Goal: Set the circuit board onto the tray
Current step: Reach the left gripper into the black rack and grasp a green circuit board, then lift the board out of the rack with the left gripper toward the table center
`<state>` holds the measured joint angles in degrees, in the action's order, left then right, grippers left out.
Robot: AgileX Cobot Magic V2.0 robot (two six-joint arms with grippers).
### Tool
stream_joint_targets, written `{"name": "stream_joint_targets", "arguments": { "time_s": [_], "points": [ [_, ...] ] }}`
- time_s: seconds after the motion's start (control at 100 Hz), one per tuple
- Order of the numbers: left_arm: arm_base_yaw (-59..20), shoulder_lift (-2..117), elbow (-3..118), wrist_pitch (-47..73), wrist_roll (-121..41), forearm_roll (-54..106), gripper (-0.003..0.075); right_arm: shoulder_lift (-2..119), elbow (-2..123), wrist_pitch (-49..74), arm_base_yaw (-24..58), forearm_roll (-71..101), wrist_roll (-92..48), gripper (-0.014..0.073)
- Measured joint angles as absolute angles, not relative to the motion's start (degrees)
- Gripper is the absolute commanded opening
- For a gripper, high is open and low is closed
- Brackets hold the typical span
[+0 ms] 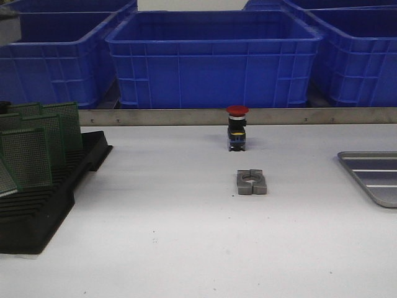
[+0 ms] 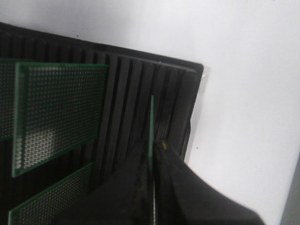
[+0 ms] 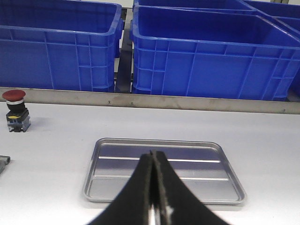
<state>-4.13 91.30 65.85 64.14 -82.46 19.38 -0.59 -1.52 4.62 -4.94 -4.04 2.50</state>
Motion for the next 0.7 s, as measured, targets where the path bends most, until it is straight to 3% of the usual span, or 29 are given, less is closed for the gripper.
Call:
{"name": "stream_joint_targets", "arguments": {
  "time_s": [0.35, 0.7],
  "points": [
    [-5.2, 91.3, 71.3, 69.2, -82.3, 46.5, -0.002, -0.6, -1.5, 4.6, -4.9, -4.0, 2.6, -0.006],
    [-16.0, 91.4, 71.4, 69.2, -82.2, 63.8, -0.002, -0.6, -1.5, 4.6, -4.9, -4.0, 2.6, -0.006]
  ]
}}
